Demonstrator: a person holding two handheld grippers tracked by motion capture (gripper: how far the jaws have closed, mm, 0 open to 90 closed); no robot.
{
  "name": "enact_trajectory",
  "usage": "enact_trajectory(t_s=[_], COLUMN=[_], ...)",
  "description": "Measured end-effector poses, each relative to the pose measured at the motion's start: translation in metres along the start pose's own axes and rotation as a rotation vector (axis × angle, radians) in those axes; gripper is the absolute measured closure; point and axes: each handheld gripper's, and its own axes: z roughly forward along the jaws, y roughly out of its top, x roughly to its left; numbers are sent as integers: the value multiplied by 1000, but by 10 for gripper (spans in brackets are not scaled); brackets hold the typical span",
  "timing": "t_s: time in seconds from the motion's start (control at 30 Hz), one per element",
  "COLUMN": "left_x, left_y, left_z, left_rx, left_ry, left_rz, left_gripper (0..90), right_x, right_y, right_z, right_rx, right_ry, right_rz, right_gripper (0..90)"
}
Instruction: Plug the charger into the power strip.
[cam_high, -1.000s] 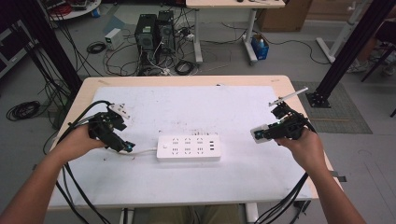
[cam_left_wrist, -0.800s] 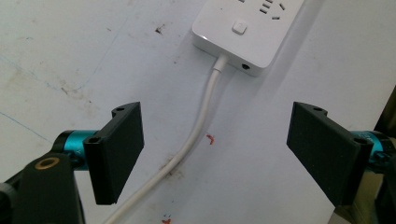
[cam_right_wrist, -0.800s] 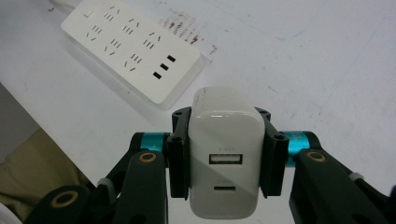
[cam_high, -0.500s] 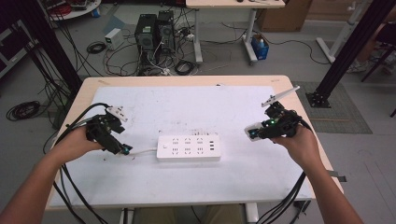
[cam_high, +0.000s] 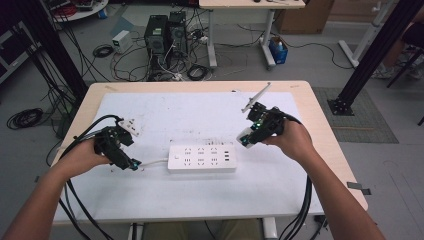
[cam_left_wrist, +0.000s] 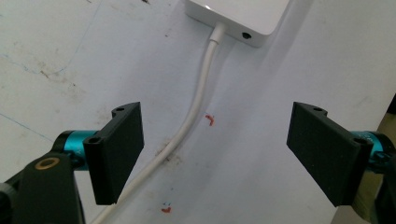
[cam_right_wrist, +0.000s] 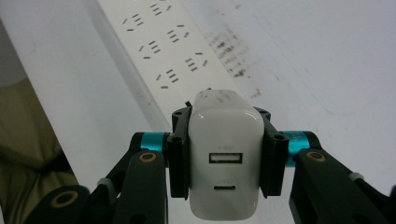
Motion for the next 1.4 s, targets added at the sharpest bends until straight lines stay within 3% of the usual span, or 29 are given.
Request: enact_trajectory(t_s=[0.07, 0.17, 0.3, 0.43, 0.53, 0.6, 0.77, 0.97, 1.1, 1.37, 1.4], left_x=[0, -1, -4, -6, -6, -5, -3, -2, -2, 0, 0], left_y=[-1, 1, 3, 3, 1, 0, -2, -2, -4, -4, -3], left_z=[-1, 0, 2, 7, 12, 14, 18, 17, 17, 21, 22], left_rx=[0, 21, 8, -6, 3, 3, 25, 18, 13, 12, 9], left_ry=[-2, -4, -14, -14, -18, -25, -26, -26, -25, -37, -38], left_rz=[11, 38, 64, 78, 86, 79, 89, 86, 84, 85, 79], left_gripper=[190, 190, 190, 190, 190, 190, 190, 190, 190, 190, 190], right_x=[4, 8, 9, 12, 13, 13, 13, 13, 14, 12, 12], right_y=[10, 26, 35, 46, 51, 52, 61, 69, 69, 69, 70], right_z=[6, 17, 27, 52, 65, 68, 85, 96, 109, 113, 115], right_rx=[15, 49, 78, 161, 192, 198, 216, 227, 271, 280, 282], right_ry=[-4, 30, 41, 39, 47, 49, 67, 83, 92, 100, 101], right_rz=[-65, -130, -172, -212, -236, -237, -304, -341, -384, -403, -423], right_gripper=[621, 621, 621, 621, 621, 621, 621, 621, 621, 621, 621])
